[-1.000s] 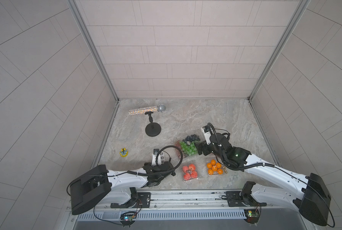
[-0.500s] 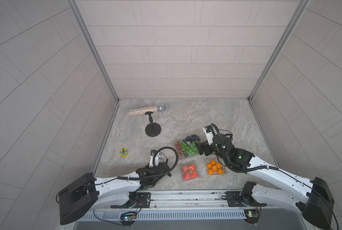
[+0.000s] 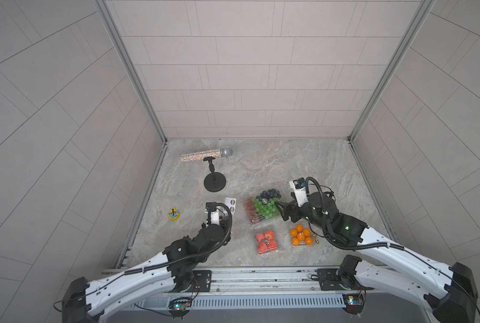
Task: Label fruit boxes
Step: Pick up the label sticker from the center of the board.
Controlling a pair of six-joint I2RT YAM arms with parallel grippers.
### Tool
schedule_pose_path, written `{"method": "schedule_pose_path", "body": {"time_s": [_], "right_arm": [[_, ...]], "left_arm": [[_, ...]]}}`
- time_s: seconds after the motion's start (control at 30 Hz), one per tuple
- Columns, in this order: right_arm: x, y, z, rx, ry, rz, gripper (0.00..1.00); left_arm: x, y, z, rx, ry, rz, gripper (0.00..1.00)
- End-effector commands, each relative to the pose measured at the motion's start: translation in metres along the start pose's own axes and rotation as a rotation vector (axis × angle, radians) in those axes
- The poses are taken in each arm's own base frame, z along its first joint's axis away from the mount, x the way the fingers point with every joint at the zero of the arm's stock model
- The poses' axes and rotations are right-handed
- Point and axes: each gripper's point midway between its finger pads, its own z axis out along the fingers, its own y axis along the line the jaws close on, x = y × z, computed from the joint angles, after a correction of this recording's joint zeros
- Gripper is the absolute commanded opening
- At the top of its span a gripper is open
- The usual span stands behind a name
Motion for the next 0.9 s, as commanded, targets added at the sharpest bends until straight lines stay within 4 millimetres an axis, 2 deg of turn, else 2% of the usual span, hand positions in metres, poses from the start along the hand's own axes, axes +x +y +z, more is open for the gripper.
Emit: {"method": "schedule_pose_path", "body": {"time_s": [0.0,0.17,0.27,0.4,0.57,0.77,0.87], "right_arm": [[-0.012,0.027,-0.006,-0.161,-0.053,0.071,0.89],[-0.034,0.069,-0.017,-0.392,-0.144,0.119,0.83],[-0.047,0.084,-0.019,-0.462,-0.177,0.116,0.80],[-0.046,0.090,-0.002,-0.470,-0.140,0.117,0.75],[-0.053,0.107,-0.003,-0.567,-0.158,0.126,0.67],[-0.054,0.113,0.005,-0.577,-0.148,0.133,0.58],[-0.054,0.116,0.011,-0.586,-0.138,0.139,0.49]], "left_arm": [[-0.023,-0.027,-0.012,0.154,-0.082,0.057,0.32],[-0.031,-0.064,-0.016,0.341,-0.131,0.097,0.33],[-0.037,-0.074,-0.016,0.377,-0.153,0.104,0.33],[-0.042,-0.082,-0.017,0.412,-0.176,0.096,0.33],[-0.037,-0.089,-0.017,0.445,-0.157,0.118,0.34],[-0.035,-0.099,-0.021,0.514,-0.151,0.102,0.33],[-0.034,-0.097,-0.019,0.501,-0.147,0.106,0.33]]}}
